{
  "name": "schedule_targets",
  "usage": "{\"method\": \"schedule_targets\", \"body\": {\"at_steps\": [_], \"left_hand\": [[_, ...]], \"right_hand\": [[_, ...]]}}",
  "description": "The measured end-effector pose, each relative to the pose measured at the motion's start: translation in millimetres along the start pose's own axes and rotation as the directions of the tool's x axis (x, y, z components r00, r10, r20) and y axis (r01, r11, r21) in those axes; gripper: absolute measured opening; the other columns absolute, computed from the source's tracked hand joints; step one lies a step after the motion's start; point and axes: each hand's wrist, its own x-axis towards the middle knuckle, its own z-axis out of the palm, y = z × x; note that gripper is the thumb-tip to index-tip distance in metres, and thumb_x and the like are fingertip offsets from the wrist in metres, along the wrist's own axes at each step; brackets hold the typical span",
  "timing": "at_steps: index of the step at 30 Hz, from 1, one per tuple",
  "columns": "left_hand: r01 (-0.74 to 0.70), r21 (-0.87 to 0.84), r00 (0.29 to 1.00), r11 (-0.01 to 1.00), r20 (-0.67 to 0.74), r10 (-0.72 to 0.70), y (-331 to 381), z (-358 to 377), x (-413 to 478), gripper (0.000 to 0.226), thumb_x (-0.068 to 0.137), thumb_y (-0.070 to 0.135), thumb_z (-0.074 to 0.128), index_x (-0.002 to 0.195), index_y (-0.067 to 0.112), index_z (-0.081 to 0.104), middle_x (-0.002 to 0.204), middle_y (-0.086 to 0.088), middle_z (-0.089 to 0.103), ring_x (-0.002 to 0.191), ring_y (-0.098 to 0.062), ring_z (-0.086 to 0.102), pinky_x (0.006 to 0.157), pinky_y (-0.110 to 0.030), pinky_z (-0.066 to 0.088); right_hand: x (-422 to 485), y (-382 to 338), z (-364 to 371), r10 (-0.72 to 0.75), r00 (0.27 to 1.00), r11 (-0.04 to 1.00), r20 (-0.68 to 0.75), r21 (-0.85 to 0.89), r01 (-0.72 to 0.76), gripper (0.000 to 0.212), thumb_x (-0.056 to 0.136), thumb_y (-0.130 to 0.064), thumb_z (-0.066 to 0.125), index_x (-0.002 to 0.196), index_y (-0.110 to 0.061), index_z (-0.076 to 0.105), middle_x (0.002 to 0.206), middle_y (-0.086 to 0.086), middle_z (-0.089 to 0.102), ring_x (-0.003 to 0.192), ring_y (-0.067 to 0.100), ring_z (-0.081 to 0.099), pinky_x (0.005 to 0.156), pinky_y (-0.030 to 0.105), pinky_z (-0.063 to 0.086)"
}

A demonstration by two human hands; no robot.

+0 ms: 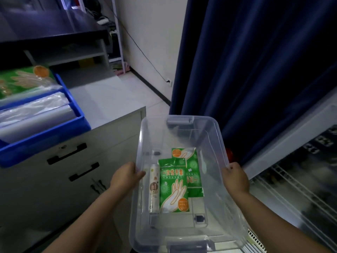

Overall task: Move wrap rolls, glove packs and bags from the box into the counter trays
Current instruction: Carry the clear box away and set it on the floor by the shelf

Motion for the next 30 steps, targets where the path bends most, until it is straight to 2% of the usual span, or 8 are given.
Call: {"method": "schedule_targets", "body": {"at_steps": [3,6,9,12,16,25,27,30], "left_hand": [[-0.058,-0.007,0.998,0.998,0.006,0.058,27,-4,51,0.023,0.082,0.038,0.065,0.077,0.017,0.056,0.079,-0.004,0.061,0.073,-0.023,0.058,0.061,-0.032,0.047],[-0.114,-0.033,0.993,0.993,0.002,0.114,53,-12,110,0.030,0.083,0.038,0.065,0.065,0.023,0.045,0.067,0.002,0.053,0.064,-0.018,0.052,0.052,-0.028,0.035],[-0.144,-0.024,0.989,0.989,0.024,0.144,74,-25,161,0.029,0.083,0.040,0.064,0.070,0.021,0.048,0.067,0.003,0.052,0.061,-0.014,0.051,0.051,-0.026,0.037],[-0.173,-0.028,0.985,0.985,0.004,0.173,95,-45,219,0.027,0.083,0.043,0.063,0.075,0.019,0.052,0.070,0.001,0.057,0.064,-0.015,0.055,0.057,-0.029,0.045],[-0.213,-0.007,0.976,0.977,-0.052,0.212,121,-72,281,0.030,0.083,0.044,0.062,0.068,0.025,0.044,0.065,0.004,0.053,0.059,-0.010,0.050,0.047,-0.024,0.034],[-0.145,-0.025,0.983,0.989,-0.115,0.141,150,-101,398,0.033,0.083,0.042,0.063,0.066,0.024,0.042,0.065,0.002,0.054,0.059,-0.011,0.049,0.048,-0.024,0.033],[-0.108,-0.017,0.986,0.994,-0.133,0.104,154,-104,424,0.034,0.082,0.042,0.063,0.065,0.022,0.042,0.066,0.001,0.057,0.059,-0.011,0.049,0.048,-0.024,0.031],[-0.039,-0.018,0.985,0.999,-0.167,0.036,163,-108,467,0.034,0.081,0.043,0.064,0.068,0.017,0.047,0.071,-0.005,0.064,0.064,-0.019,0.055,0.055,-0.030,0.038]], "right_hand": [[45,-15,-4,0.005,0.998,0.999,-0.067,0.047,-0.002,0.015,0.090,-0.020,0.051,0.081,-0.008,0.052,0.079,0.012,0.059,0.072,0.031,0.055,0.063,0.035,0.040],[95,-39,-2,0.006,0.994,0.999,-0.109,0.049,-0.001,0.016,0.091,-0.022,0.050,0.080,-0.009,0.052,0.076,0.009,0.060,0.069,0.028,0.055,0.061,0.034,0.040],[140,-69,-4,0.024,0.991,0.999,-0.135,0.031,-0.020,0.017,0.090,-0.025,0.049,0.078,-0.013,0.050,0.072,0.006,0.059,0.063,0.024,0.053,0.056,0.031,0.038],[189,-105,-1,0.022,0.988,0.999,-0.156,0.043,-0.016,0.018,0.090,-0.026,0.049,0.077,-0.015,0.049,0.071,0.003,0.058,0.062,0.021,0.053,0.054,0.030,0.038],[242,-148,3,0.027,0.982,0.996,-0.187,0.089,-0.011,0.018,0.089,-0.026,0.052,0.076,-0.013,0.050,0.072,0.006,0.060,0.065,0.028,0.056,0.058,0.032,0.041],[376,-226,36,-0.066,0.987,0.989,-0.146,0.123,0.085,0.014,0.087,-0.018,0.055,0.076,-0.011,0.052,0.076,0.012,0.061,0.072,0.032,0.057,0.065,0.036,0.044],[410,-241,50,-0.089,0.989,0.985,-0.114,0.136,0.105,0.014,0.087,-0.017,0.055,0.074,-0.012,0.050,0.073,0.010,0.058,0.070,0.030,0.056,0.063,0.037,0.043],[467,-266,71,-0.124,0.991,0.975,-0.054,0.181,0.132,0.020,0.087,-0.015,0.054,0.069,-0.015,0.046,0.066,0.005,0.053,0.066,0.026,0.051,0.061,0.035,0.041]]}}
